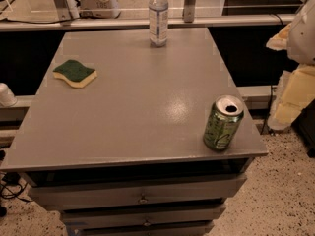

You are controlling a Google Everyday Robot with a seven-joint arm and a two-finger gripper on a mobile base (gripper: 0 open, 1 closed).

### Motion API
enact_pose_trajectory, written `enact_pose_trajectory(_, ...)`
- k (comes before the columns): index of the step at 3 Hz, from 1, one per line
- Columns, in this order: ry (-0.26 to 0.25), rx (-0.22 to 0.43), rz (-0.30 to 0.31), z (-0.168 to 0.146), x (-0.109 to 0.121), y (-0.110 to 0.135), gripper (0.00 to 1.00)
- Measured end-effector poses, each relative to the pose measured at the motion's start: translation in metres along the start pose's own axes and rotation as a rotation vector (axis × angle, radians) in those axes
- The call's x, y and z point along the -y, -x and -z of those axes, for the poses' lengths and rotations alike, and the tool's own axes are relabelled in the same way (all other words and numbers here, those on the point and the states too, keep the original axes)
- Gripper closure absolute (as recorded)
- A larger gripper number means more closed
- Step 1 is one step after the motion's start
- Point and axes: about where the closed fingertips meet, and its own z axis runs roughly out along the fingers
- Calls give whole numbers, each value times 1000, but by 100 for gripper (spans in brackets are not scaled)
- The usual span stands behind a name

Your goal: Knock green can over

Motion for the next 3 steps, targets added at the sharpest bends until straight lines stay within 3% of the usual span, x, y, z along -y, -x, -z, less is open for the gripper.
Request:
enact_pose_trajectory(2, 0, 38, 4, 2, 4, 0, 0)
enact_pose_trajectory(3, 5, 122, -16, -7, 13, -6, 0)
